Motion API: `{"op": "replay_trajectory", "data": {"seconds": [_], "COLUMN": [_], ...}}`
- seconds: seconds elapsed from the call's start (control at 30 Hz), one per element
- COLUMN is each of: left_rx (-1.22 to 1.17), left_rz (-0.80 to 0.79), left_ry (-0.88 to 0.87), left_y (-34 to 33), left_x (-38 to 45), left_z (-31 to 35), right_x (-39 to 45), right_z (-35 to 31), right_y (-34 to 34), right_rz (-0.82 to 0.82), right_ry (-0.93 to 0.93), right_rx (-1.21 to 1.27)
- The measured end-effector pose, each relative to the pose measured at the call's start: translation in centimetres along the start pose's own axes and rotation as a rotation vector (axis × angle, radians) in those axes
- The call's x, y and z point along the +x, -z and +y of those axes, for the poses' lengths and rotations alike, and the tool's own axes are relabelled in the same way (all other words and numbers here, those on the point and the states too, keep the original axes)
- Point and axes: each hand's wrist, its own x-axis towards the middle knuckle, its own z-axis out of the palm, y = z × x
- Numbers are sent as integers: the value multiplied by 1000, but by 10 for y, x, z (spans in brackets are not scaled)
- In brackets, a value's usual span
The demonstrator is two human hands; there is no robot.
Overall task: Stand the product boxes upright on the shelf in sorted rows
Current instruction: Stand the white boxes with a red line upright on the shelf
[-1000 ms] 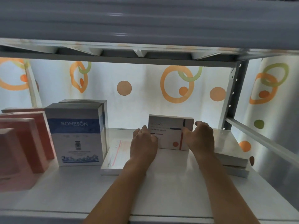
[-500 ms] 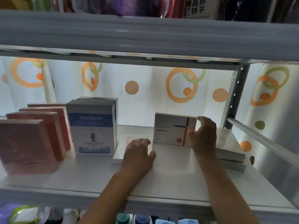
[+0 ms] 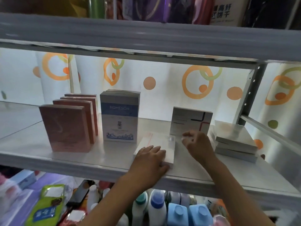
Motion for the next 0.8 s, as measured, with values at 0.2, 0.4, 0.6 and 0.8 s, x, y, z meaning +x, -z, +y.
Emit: {"op": "replay_trajectory", "data": {"seconds": [0.2,0.4,0.6,0.8], "left_rx": [-16,-13,-480,-969], "left_rz": [-34,-95,14,237], "left_ry": [-123,-185,-93,212], "left_y": [9,15,39,59], "left_x": [-22,-37,-41,-19], "left_z": [-12,-24,-25,-13], "right_x": [-4,-9,-18,-27], "right_z": [-14,-24,-26,-46], "right_y": [-9,-4,19,29], "right_rz": [-310,-381,-186,-74], "right_ry": [-202,-226,-308,-243], "right_rx": [39,119,514,704]}}
